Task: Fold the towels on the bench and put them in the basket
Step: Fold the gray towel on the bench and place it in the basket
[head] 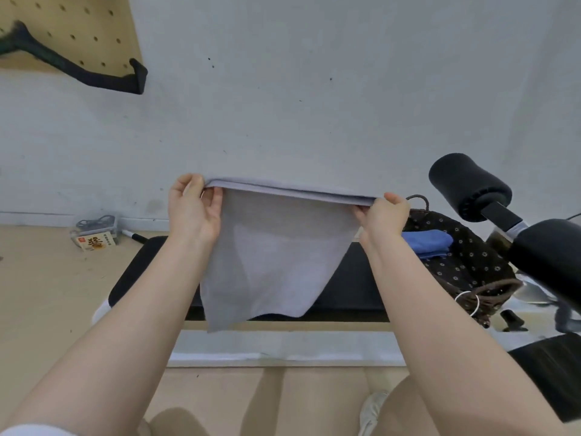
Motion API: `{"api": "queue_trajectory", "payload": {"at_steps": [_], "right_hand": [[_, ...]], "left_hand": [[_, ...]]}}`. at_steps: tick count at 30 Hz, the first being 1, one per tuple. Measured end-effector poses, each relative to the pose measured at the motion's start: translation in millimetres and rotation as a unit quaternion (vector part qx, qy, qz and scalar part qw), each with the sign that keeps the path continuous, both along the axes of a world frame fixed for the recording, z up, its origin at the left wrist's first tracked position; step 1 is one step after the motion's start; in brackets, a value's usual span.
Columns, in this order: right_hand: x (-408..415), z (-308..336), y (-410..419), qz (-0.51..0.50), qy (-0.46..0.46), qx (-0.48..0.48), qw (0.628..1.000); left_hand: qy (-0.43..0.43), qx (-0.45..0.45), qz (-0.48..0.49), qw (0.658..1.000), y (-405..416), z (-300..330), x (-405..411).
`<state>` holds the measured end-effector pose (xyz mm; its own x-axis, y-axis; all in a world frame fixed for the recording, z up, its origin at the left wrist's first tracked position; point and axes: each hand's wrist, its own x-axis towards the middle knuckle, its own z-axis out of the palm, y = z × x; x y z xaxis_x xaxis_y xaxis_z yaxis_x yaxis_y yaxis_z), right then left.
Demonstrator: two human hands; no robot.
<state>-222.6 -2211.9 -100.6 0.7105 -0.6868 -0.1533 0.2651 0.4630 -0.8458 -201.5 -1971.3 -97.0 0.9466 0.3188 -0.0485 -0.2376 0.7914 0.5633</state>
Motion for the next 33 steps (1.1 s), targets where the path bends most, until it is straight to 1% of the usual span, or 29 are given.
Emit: {"api": "queue_trajectory", "payload": {"at_steps": [3, 6, 9, 12, 14, 17, 19, 21, 22, 23, 24, 25, 27, 28, 31, 33], "right_hand": [[7.4, 13.0, -0.6, 0.001, 0.017, -0.002, 1.000], [16.7, 18.4, -4.8, 0.003, -0.026, 0.014, 1.000], [34.6, 16.6, -14.7, 0.011, -0.058, -0.017, 0.998], [67.2, 13.0, -25.7, 0.017, -0.029, -0.035, 0.999], [88.7, 14.6, -30.3, 0.033, -0.016, -0.016, 0.999], [112.0, 29.1, -35.1, 0.062, -0.060, 0.019, 0.996], [120.2, 41.7, -40.5, 0.073, -0.087, 0.019, 0.993], [121.3, 49.2, -46.3, 0.077, -0.080, -0.016, 0.994], [119.7, 47.3, -49.1, 0.076, -0.054, -0.055, 0.994], [117.1, 41.4, -51.3, 0.077, -0.020, -0.098, 0.992], [113.6, 30.7, -53.3, 0.084, 0.014, -0.133, 0.987], [109.1, 16.4, -54.8, 0.097, 0.049, -0.157, 0.982], [98.1, -18.4, -57.8, 0.129, 0.127, -0.178, 0.967], [91.5, -35.9, -58.7, 0.141, 0.168, -0.186, 0.958], [70.5, -79.6, -58.9, 0.176, 0.268, -0.216, 0.922], [57.1, -101.3, -58.7, 0.193, 0.311, -0.234, 0.901]], "left_hand": [[-0.014, 0.000, 0.006, 1.000, -9.5, 10.6, 0.9], [-0.015, 0.025, 0.003, 1.000, -15.5, 16.8, 9.2], [0.027, 0.070, 0.002, 0.997, -16.1, 17.5, 32.1], [0.086, 0.107, -0.001, 0.990, -15.8, 15.0, 65.2], [0.106, 0.116, -0.001, 0.988, -20.4, 14.6, 86.6], [0.088, 0.098, -0.007, 0.991, -30.3, 25.4, 114.3], [0.068, 0.090, -0.001, 0.994, -33.4, 37.1, 126.6], [0.054, 0.112, 0.011, 0.992, -31.9, 41.3, 133.3], [0.052, 0.139, 0.019, 0.989, -30.2, 37.2, 134.0], [0.056, 0.188, 0.028, 0.980, -27.5, 28.9, 133.4], [0.066, 0.263, 0.041, 0.962, -23.8, 15.4, 132.3], [0.079, 0.349, 0.048, 0.933, -20.4, -0.6, 129.3], [0.109, 0.496, 0.021, 0.861, -11.7, -37.8, 120.7], [0.128, 0.544, -0.007, 0.829, -7.2, -55.9, 115.0], [0.188, 0.630, -0.090, 0.748, 2.1, -98.8, 93.1], [0.194, 0.675, -0.101, 0.705, 3.3, -115.6, 76.7]]}}
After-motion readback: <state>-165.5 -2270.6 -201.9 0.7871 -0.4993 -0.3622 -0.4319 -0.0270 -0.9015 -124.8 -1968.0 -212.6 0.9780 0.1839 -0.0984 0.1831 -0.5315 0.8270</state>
